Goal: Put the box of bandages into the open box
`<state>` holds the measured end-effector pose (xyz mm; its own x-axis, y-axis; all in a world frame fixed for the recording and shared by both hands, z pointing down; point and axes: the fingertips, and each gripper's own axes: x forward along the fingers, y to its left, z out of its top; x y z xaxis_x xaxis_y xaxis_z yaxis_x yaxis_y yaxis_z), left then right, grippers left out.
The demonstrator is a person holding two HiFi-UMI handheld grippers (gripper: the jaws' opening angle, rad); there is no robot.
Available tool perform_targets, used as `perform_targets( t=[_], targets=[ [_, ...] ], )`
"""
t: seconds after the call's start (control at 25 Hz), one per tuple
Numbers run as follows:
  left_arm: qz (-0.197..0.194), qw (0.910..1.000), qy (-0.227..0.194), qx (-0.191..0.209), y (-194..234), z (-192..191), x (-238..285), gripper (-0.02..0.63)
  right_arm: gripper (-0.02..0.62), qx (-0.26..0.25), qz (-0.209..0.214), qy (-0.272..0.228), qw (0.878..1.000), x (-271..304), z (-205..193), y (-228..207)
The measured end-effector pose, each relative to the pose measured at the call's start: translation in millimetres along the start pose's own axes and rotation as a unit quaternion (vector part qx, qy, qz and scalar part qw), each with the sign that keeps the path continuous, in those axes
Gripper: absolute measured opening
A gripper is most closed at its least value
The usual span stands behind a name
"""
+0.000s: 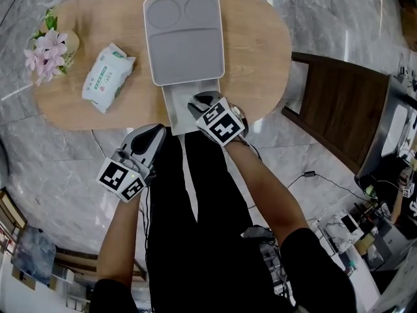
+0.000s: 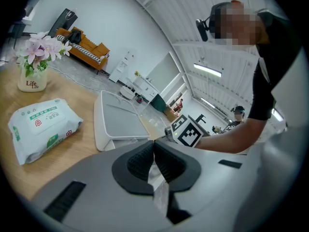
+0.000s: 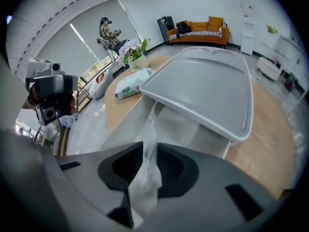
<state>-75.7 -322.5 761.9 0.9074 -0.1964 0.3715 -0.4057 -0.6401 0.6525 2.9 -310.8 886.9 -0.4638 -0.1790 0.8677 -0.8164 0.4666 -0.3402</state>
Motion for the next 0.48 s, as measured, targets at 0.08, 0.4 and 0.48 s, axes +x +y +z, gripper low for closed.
perform_targets(
  t=[0.08, 0.4, 0.48],
  targets=[
    [-0.002, 1.0, 0.002, 0.0, -0.2, -2.0, 0.7, 0.017, 0.098, -0.027, -0.023, 0.003, 0.999, -1.0, 0.4, -2.1],
    [-0.008, 0.9999, 0.005, -0.003, -2.4, -8.1, 6.0, 0.018, 0.2, -0.08, -0.096, -0.008, 0.992, 0.3, -1.2, -5.9],
    [-0.009, 0.9999, 0.004, -0.004, -3.3, -7.3, 7.3, 0.018, 0.204, -0.081, -0.106, -0.018, 0.991, -2.2, -0.4, -7.3]
  ],
)
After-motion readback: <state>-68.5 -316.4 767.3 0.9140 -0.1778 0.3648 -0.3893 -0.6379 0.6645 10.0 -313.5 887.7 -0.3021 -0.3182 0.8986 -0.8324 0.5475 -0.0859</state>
